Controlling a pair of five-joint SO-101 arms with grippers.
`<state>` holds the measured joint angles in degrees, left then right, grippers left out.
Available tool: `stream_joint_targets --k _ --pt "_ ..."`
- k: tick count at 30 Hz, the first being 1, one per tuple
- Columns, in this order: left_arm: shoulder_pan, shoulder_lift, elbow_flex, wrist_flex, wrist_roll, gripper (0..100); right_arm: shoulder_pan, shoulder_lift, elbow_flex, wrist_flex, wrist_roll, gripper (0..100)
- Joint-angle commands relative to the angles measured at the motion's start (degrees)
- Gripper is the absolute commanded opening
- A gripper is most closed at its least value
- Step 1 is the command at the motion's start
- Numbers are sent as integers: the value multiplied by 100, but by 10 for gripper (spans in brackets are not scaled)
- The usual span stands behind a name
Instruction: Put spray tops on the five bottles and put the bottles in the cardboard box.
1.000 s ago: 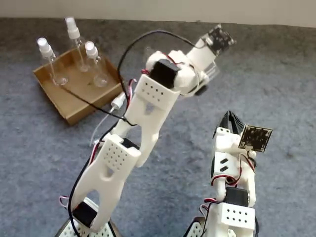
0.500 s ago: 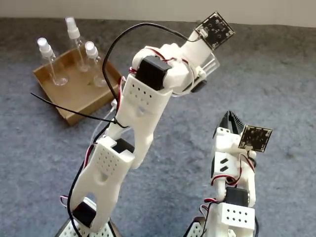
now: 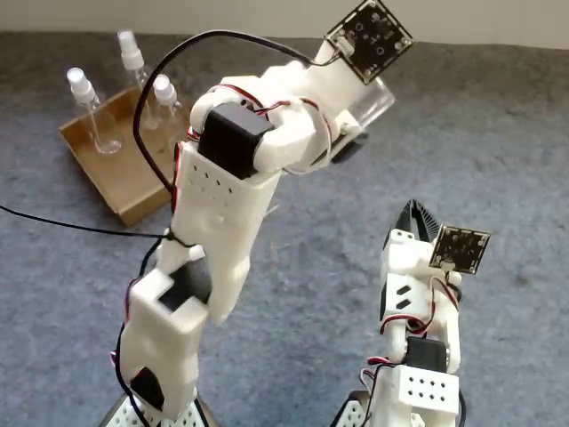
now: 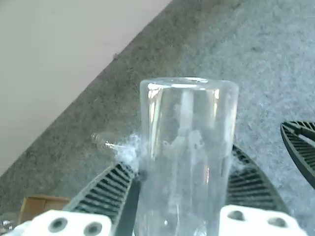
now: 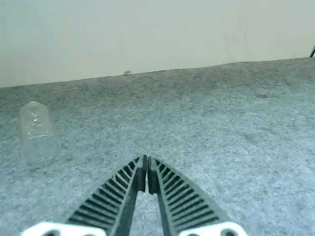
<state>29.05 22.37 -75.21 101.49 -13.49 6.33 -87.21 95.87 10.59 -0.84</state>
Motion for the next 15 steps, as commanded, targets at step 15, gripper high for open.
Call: stream_joint_targets --k 15 --pt "4 -2888 5956 9 -1582 137 48 40 998 22 70 5"
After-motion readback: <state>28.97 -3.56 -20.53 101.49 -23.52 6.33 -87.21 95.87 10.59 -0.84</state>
